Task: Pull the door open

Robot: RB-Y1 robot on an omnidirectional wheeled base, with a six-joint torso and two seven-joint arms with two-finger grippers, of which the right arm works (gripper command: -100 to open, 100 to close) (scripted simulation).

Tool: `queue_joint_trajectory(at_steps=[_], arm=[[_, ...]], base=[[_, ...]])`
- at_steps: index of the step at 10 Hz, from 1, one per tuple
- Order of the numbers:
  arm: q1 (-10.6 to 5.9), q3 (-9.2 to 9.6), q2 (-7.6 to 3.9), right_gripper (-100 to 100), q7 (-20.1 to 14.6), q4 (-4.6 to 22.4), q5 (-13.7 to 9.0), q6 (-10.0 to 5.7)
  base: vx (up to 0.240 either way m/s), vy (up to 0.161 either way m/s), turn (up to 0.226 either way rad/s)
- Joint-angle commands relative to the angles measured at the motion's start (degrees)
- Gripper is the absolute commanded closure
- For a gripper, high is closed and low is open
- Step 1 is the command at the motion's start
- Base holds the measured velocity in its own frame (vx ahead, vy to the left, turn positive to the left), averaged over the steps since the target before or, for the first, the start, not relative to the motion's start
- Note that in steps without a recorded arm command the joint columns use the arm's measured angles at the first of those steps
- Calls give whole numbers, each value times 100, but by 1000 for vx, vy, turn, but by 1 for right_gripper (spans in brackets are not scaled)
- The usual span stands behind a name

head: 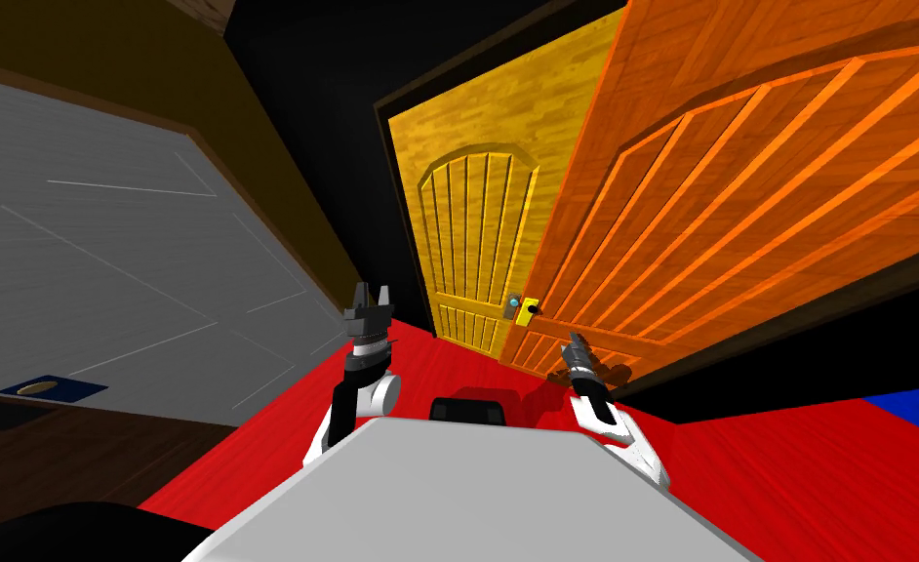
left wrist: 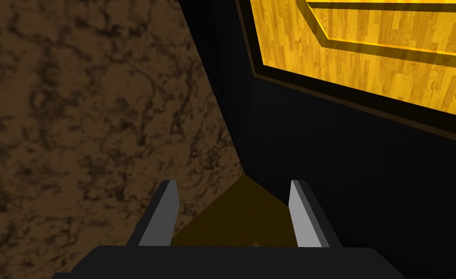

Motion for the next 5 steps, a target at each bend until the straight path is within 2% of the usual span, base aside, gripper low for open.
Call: queue_joint_trajectory(at_steps=[1,3,5], arm=[[73,-141,-87,-100,2,60,-39,20],[27,-132,-62,-100,18,65,-37,0],[-68,-56,-13,-100,27,47,-25,-30]], base=[[57,-162,-124],[138,-107,7],[210,-3,90]])
